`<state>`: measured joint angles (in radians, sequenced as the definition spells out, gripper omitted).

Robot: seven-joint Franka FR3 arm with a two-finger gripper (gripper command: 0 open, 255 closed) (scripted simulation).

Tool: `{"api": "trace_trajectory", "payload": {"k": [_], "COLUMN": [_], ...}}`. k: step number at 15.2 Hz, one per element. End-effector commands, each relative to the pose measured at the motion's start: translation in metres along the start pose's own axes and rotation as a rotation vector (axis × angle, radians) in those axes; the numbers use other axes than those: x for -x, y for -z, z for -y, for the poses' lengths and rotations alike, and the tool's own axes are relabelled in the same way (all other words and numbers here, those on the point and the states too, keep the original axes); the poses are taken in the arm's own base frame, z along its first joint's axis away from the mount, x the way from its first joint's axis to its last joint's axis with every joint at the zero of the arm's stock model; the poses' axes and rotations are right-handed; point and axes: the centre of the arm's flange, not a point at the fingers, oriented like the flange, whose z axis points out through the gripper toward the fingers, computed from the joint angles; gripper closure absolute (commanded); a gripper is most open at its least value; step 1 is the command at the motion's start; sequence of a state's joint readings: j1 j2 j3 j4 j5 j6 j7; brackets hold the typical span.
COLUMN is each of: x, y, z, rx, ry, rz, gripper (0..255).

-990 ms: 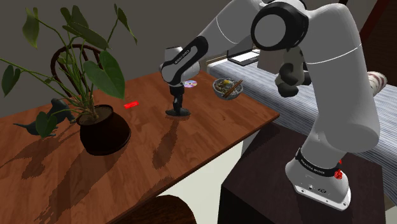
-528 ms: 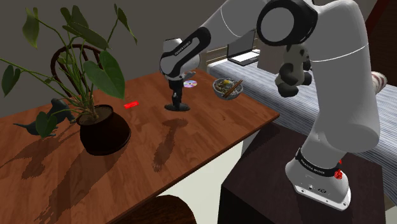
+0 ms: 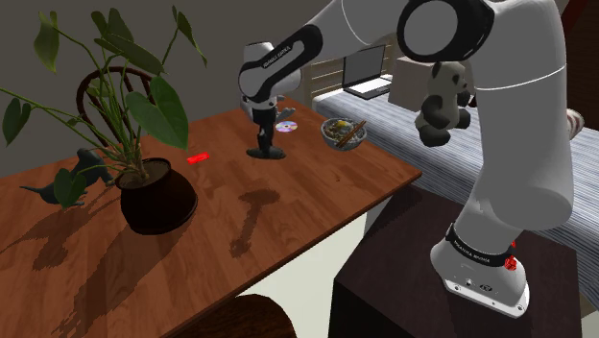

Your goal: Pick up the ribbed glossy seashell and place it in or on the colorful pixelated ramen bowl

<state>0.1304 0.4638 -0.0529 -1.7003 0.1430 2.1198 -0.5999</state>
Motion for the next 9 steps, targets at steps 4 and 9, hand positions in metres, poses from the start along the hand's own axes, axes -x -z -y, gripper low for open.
{"api": "trace_trajectory", "payload": {"k": [4,9], "x": [0.000,-0.001], "y": [0.027,0.053], "z": [0.002,0.005], "rx": [0.000,0.000], "ry": [0.000,0.000], "rz": [0.000,0.000], "gripper": [255,255]}}
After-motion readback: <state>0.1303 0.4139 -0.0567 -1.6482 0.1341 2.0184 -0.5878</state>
